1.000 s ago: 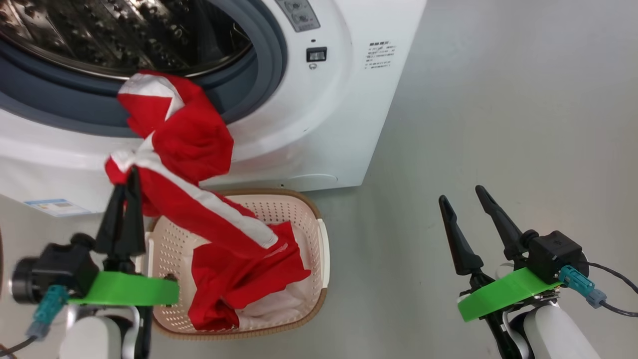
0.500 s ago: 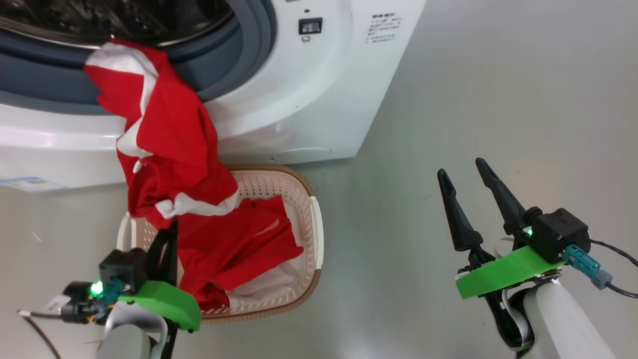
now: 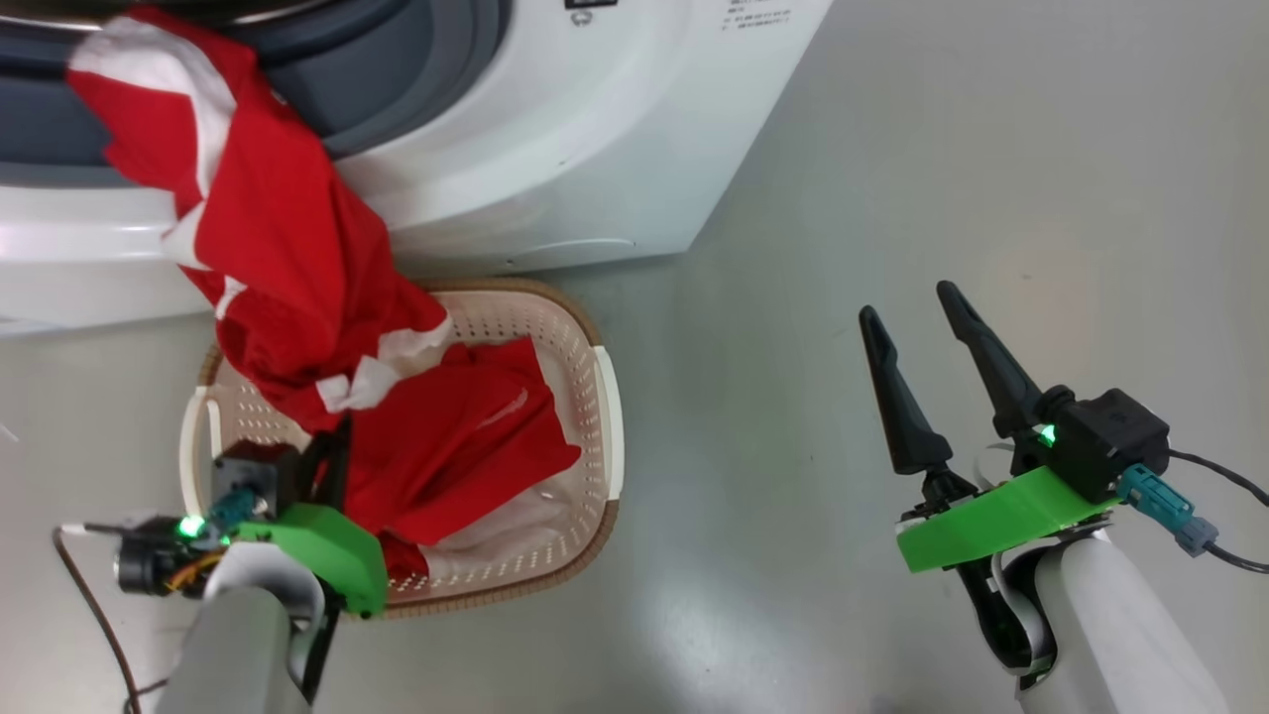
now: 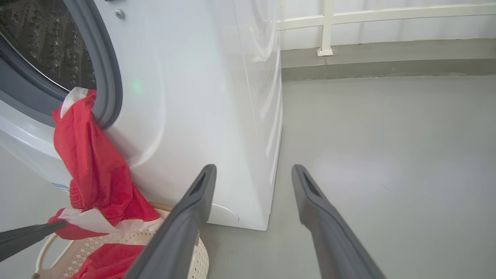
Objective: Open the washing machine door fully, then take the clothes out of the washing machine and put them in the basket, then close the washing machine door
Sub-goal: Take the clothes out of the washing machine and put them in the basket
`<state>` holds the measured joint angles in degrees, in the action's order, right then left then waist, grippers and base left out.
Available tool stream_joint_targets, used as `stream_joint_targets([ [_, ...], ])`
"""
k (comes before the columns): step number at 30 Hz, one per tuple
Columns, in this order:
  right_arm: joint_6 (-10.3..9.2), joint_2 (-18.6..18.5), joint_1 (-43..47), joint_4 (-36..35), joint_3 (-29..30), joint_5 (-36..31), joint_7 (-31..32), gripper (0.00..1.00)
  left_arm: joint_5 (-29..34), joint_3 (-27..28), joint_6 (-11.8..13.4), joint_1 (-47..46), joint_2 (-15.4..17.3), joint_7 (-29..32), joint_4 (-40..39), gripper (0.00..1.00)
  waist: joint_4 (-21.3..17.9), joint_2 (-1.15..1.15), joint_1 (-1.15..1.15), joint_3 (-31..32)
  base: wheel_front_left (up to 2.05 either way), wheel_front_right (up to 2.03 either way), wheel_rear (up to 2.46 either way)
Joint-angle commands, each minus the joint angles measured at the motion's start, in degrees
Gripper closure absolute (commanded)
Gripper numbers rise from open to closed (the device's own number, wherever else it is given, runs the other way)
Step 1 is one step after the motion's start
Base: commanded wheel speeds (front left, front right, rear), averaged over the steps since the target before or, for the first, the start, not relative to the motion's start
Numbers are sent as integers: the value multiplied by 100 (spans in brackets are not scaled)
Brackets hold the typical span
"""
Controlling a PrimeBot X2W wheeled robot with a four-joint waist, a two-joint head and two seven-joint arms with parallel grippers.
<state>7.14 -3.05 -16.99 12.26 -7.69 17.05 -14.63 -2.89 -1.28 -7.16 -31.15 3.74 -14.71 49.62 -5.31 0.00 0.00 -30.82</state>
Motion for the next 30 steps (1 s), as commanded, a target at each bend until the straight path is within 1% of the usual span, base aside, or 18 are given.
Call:
stream_joint_targets([
  [1,35,17,-72,-155,-147,-9,-37,0,61,130,-22,-158,245,-29,112,94,-60,0,0,-187,0,0,0],
  [3,35,17,-112,-170,-167,-7,-37,0,78,109,-22,-327,296,-29,287,91,-73,0,0,-278,0,0,0],
  [4,35,17,-112,-170,-167,-7,-37,0,78,109,-22,-327,296,-29,287,91,-73,0,0,-278,0,0,0],
  [6,35,17,-150,-186,-190,-3,-37,0,85,89,-23,-504,345,-29,464,86,-87,0,0,-368,0,0,0],
  [8,35,17,-195,-201,-218,1,-37,0,82,74,-24,-679,397,-29,652,72,-104,0,0,-455,0,0,0],
  [10,35,17,-233,-216,-238,4,-37,0,71,76,-19,-835,435,-29,838,55,-120,0,0,-518,0,0,0],
  [11,35,17,-249,-223,-244,6,-37,0,66,77,-17,-903,448,-29,914,42,-127,0,0,-541,0,0,0],
  [12,35,17,-264,-227,-248,7,-37,0,62,74,-14,-962,455,-29,984,18,-132,0,0,-556,0,0,0],
  [13,35,17,-276,-229,-252,9,-37,0,60,70,-9,-1014,463,-29,1047,0,-138,0,0,-571,0,0,0],
  [22,35,17,-292,-228,-241,-9,-37,0,2,60,2,-1225,515,-29,1285,0,-162,0,0,-592,0,0,0],
  [27,35,17,-302,-204,-196,-37,-37,0,-132,122,-7,-1232,494,-29,1220,0,-93,0,0,-566,0,0,0],
  [30,35,17,-306,-187,-174,-51,-37,0,-238,177,-15,-1175,473,-29,1037,0,-43,0,0,-527,0,0,0],
])
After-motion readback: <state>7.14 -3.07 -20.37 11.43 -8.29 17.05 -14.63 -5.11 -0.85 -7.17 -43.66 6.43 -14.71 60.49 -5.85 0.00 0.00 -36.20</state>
